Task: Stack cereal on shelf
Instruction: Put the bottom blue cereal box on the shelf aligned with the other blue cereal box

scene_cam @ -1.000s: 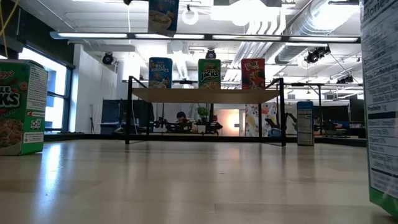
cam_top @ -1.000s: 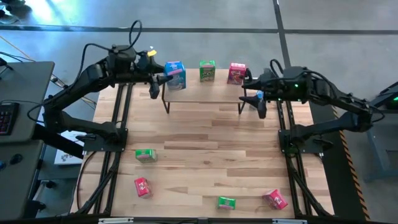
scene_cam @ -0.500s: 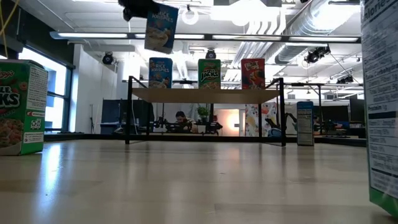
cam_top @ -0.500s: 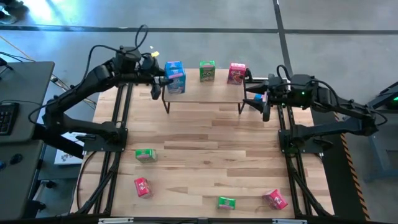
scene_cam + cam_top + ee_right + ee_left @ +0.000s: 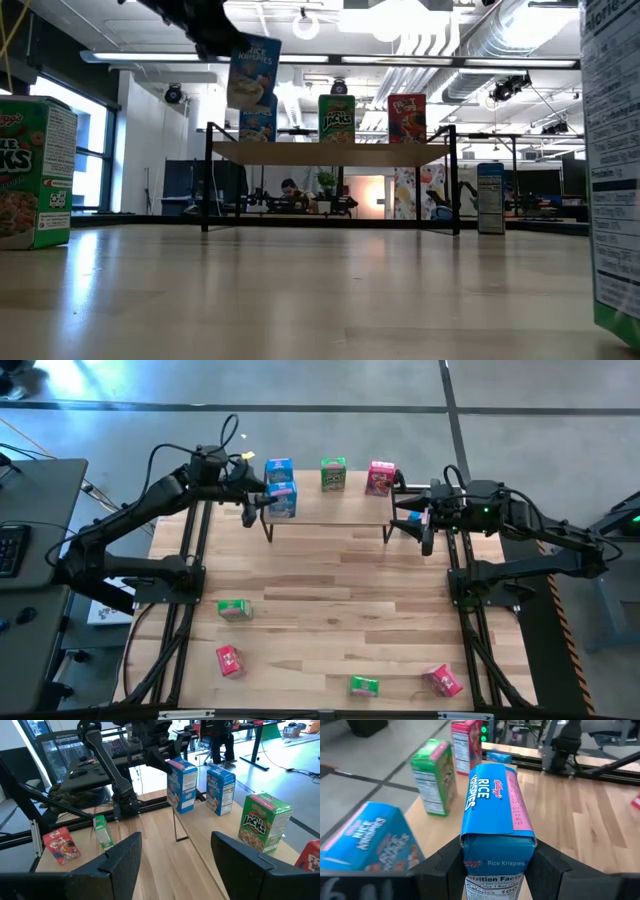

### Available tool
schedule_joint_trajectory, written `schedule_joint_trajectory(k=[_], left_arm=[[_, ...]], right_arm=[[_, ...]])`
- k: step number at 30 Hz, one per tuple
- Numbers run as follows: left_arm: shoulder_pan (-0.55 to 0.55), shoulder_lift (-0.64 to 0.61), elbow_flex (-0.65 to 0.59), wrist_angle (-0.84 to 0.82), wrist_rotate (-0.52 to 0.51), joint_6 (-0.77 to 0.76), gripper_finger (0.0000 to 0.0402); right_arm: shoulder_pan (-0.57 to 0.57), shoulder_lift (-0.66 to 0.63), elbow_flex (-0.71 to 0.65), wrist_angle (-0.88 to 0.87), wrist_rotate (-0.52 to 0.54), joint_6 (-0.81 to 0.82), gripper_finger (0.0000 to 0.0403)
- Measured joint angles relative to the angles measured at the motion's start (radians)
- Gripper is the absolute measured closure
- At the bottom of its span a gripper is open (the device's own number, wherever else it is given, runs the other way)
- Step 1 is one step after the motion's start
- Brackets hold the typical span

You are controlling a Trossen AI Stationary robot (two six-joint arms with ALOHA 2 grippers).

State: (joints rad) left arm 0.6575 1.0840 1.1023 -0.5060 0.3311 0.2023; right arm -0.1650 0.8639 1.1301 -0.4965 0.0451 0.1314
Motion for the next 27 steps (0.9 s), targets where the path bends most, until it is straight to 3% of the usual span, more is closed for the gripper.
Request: schedule_joint_trajectory(k=[14,27], left_arm=[[0.167,0.024,-0.043,0.035,0.221,0.135,0.0245],[0.199,0.12,-0.043,0.064,0.286,0.175,0.0245]], right_arm=[[0.0,0.0,0.0,0.0,0.001,0.0,0.0171],[0.0,0.0,0.0,0.0,0.001,0.0,0.0171]])
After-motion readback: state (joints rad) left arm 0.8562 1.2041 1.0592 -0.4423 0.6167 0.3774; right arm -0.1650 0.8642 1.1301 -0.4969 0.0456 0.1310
